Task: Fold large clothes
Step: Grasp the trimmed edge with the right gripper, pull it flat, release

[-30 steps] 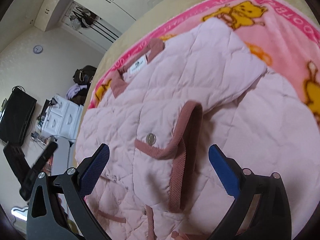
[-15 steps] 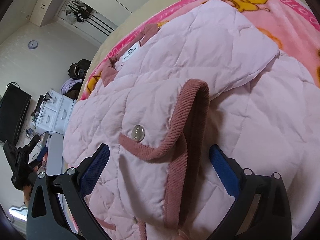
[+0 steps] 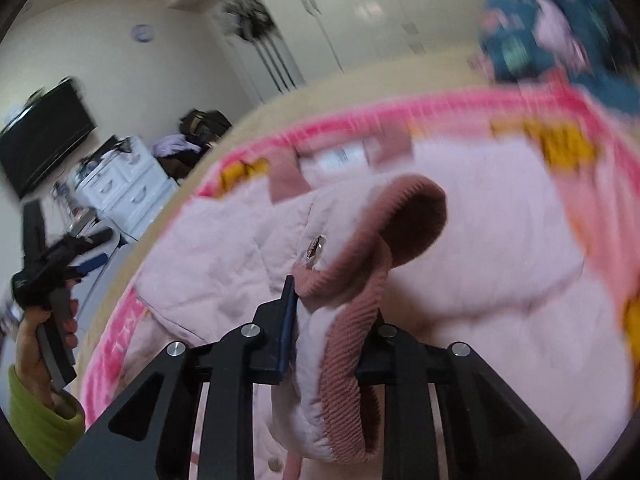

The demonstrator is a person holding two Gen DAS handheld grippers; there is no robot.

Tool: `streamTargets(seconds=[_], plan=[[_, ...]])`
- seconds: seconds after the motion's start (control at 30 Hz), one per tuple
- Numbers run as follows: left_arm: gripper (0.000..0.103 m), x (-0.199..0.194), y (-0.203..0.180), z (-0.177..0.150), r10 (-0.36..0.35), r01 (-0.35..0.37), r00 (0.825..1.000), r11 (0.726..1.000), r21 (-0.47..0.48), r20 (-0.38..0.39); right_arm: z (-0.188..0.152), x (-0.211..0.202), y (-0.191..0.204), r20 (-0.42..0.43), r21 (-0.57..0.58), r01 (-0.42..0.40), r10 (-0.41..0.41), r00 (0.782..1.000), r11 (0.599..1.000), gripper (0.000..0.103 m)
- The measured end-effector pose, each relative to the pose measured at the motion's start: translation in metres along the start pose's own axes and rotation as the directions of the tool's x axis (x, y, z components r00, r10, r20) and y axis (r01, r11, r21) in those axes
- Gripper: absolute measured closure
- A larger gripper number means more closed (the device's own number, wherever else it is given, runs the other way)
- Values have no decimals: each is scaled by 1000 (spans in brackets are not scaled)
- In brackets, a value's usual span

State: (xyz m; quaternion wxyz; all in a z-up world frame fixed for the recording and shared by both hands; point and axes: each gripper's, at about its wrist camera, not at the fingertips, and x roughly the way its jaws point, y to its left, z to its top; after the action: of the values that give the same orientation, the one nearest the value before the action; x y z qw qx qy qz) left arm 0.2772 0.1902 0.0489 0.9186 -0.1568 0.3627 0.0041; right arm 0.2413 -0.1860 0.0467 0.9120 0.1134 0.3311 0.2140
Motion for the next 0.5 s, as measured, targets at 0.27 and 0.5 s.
streamTargets(seconds=[0.27,0.5], plan=[[9,4,2,1,-5,5,1000,1000,-21,12,77,-19,-1,121,-122,49,-34,992,991,84],[9,16,-10,-1,-21,21,1000,1000,6,-4,75,12,-29,60,-70,88,-84,995,994,84]])
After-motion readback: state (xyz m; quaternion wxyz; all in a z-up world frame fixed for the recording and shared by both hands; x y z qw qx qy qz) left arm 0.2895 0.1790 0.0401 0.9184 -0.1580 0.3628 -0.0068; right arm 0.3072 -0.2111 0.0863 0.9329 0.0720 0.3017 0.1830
